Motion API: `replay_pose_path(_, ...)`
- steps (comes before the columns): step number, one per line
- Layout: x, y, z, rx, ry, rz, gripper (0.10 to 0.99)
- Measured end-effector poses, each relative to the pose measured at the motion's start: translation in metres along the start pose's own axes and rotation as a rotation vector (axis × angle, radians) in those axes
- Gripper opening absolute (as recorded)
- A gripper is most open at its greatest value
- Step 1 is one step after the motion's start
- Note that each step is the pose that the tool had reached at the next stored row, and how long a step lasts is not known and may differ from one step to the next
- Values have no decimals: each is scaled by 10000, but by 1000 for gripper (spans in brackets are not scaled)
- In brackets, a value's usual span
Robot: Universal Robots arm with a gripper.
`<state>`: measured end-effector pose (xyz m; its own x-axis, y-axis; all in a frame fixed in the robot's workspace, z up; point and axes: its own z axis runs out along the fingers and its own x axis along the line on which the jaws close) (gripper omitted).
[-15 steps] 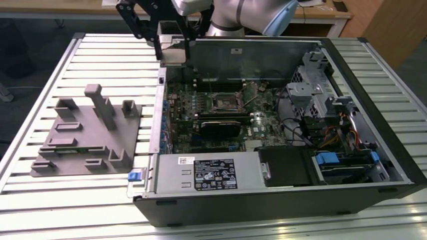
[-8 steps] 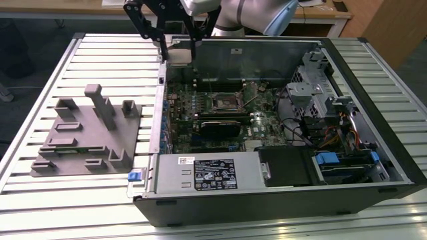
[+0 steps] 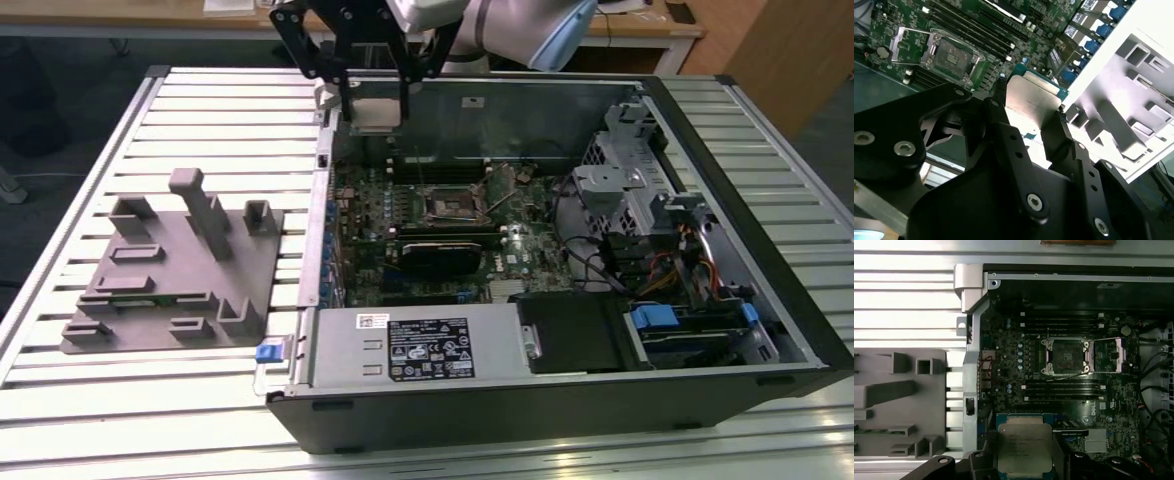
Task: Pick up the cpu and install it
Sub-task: 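Pick up the cpu and move it towards the insertion slot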
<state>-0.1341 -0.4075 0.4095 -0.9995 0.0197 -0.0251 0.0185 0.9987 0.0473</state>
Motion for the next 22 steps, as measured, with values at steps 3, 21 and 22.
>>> replay_pose_path(3, -32, 0, 4, -1, -1, 0, 529)
replay_pose_path(21, -201, 3, 12, 0, 0, 0, 529)
replay_pose_path(22, -208, 4, 12, 0, 0, 0, 529)
